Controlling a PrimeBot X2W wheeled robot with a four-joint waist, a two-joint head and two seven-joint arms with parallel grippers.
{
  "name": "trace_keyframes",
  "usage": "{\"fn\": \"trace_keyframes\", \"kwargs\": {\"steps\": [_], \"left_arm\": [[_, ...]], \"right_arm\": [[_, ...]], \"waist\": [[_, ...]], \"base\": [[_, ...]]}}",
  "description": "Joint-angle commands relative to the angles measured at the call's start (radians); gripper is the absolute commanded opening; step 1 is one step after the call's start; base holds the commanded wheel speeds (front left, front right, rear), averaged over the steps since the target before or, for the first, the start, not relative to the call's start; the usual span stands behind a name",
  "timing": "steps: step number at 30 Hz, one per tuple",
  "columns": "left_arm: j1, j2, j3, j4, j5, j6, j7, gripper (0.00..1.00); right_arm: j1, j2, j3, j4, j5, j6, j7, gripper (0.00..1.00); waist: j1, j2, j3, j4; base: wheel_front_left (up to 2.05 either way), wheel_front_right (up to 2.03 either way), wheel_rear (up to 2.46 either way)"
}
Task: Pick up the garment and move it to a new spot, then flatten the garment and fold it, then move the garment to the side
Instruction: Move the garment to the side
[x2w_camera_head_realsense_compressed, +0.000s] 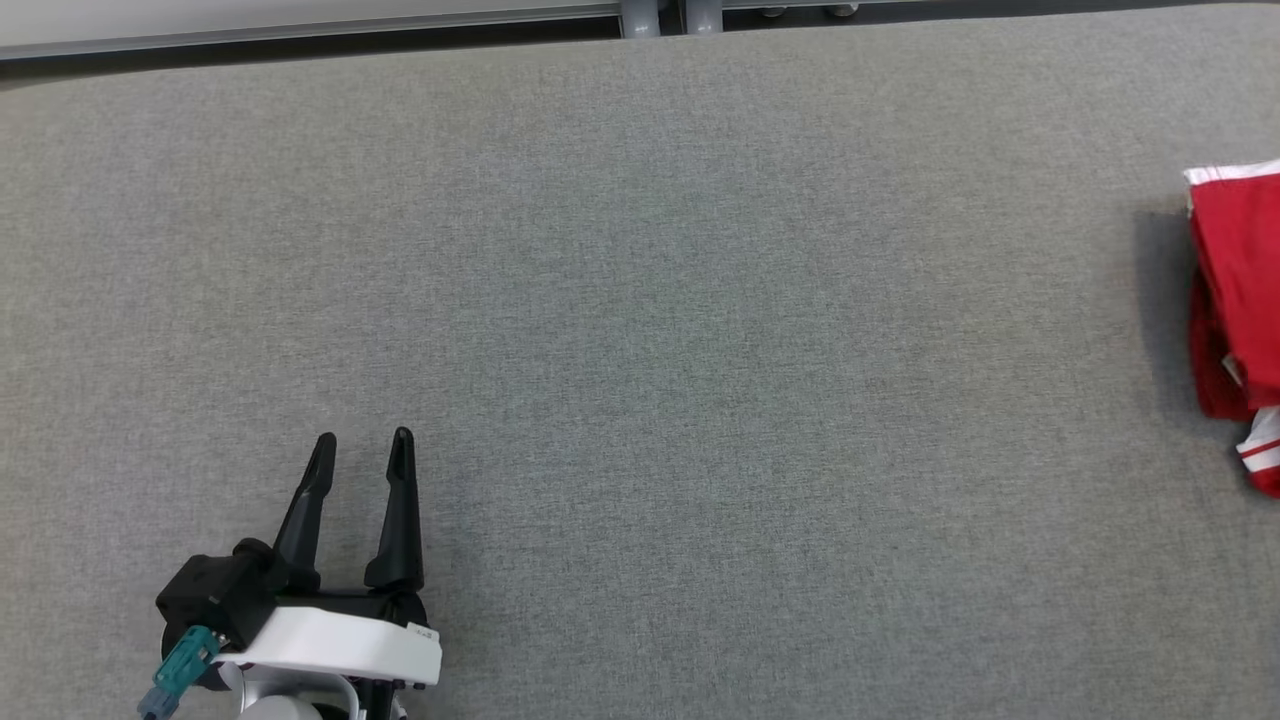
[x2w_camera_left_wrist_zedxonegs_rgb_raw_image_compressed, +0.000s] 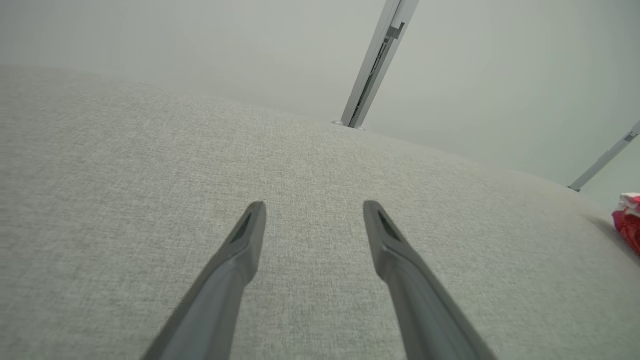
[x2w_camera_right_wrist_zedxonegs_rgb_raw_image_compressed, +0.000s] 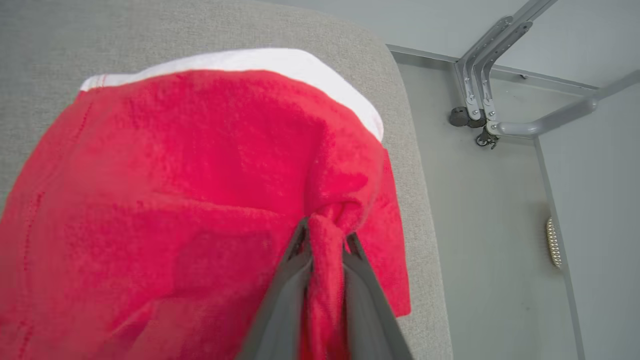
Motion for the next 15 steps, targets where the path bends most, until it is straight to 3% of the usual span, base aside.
{"fn": "trace_keyframes", "kwargs": {"steps": [1,8,10,15], "left_arm": [[-0.006,0.005,0.005,0.007,-0.001,-0.006,-0.002,1.00],[0.020,0.004,0.005,0.035,-0.019,0.014,-0.002,1.00],[0.027,0.004,0.008,0.038,-0.022,0.019,-0.002,1.00],[0.075,0.005,0.036,0.048,-0.031,0.039,-0.002,1.00]], "right_arm": [[-0.011,0.008,-0.021,0.031,-0.062,0.000,-0.018,1.00],[0.038,0.083,-0.110,0.031,-0.284,0.000,-0.205,1.00],[0.050,0.098,-0.116,0.007,-0.296,0.000,-0.238,1.00],[0.163,0.211,-0.145,-0.139,-0.316,0.000,-0.378,1.00]], "waist": [[0.0000,0.0000,-0.002,0.004],[0.0000,0.0000,-0.046,0.027],[0.0000,0.0000,-0.058,0.029],[0.0000,0.0000,-0.142,0.035]], "base": [[0.00,0.00,0.00],[0.00,0.00,0.00],[0.00,0.00,0.00],[0.00,0.00,0.00]]}}
